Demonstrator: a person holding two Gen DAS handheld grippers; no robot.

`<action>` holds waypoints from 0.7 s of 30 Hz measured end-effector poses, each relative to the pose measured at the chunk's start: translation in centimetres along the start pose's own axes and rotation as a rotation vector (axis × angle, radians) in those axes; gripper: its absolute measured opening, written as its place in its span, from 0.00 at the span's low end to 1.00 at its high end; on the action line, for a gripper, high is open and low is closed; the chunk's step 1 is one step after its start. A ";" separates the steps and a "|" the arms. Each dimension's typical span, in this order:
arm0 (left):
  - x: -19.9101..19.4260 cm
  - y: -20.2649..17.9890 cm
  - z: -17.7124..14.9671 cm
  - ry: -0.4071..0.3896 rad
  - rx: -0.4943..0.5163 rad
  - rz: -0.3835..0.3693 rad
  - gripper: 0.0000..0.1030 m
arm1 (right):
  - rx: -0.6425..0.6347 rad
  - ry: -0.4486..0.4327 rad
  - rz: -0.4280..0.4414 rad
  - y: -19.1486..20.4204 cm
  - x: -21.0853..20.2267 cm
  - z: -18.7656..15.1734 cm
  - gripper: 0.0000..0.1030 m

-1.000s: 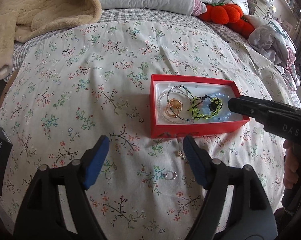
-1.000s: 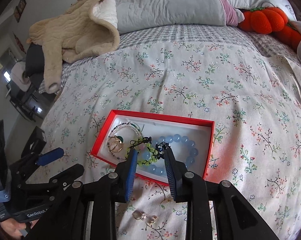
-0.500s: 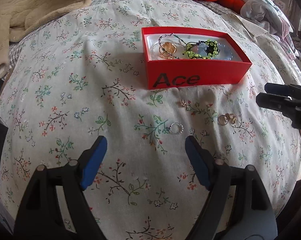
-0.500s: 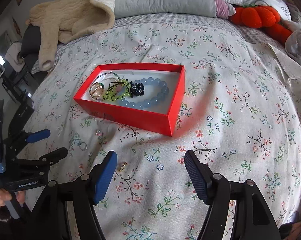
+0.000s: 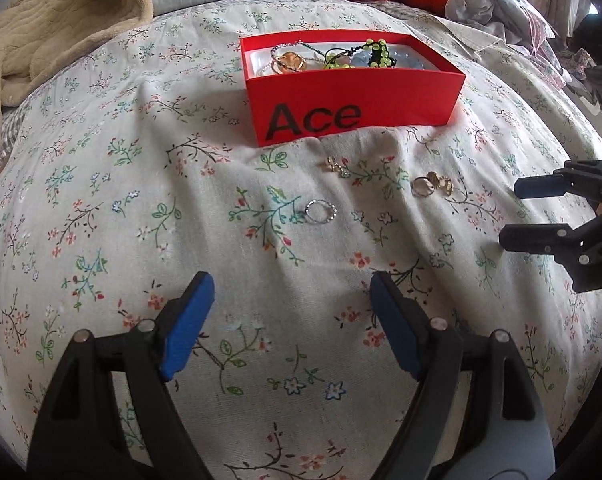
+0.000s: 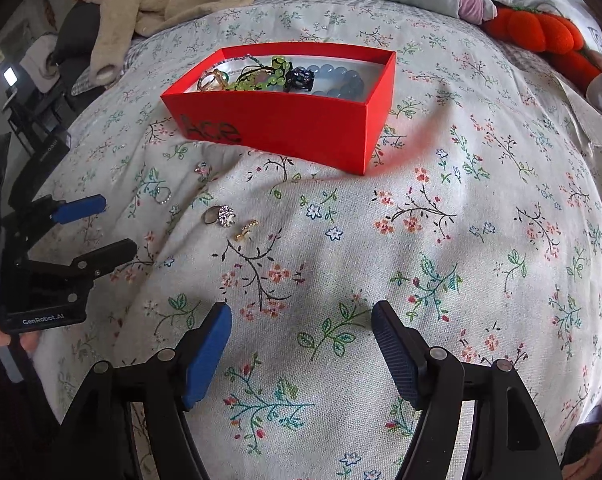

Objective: Organize jewelry
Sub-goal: 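Withdraw both open tools from the box toward the loose rings, then grasp the silver ring with the left tool while the right tool grasps the gem ring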

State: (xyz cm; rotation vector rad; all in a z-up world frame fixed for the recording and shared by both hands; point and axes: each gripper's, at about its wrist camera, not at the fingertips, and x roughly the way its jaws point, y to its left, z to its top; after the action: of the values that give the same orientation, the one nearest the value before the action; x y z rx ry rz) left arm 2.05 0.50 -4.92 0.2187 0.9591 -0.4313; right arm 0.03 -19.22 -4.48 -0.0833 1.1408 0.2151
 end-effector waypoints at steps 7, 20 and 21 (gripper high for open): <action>0.6 -0.8 0.4 -0.013 0.021 -0.112 0.78 | -0.017 0.018 -0.019 0.2 0.4 -0.1 0.78; 2.0 -0.6 2.2 0.003 0.013 -0.102 0.45 | 0.004 0.016 -0.026 -0.1 0.2 -0.7 0.80; 2.1 -0.6 2.2 0.004 0.015 -0.101 0.43 | 0.005 0.017 -0.028 0.0 0.2 -0.7 0.80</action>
State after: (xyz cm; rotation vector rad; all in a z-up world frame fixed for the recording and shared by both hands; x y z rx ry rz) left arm 4.47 -1.37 -5.37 0.1857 0.9740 -0.5308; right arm -0.47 -19.36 -4.95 -0.0968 1.1562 0.1876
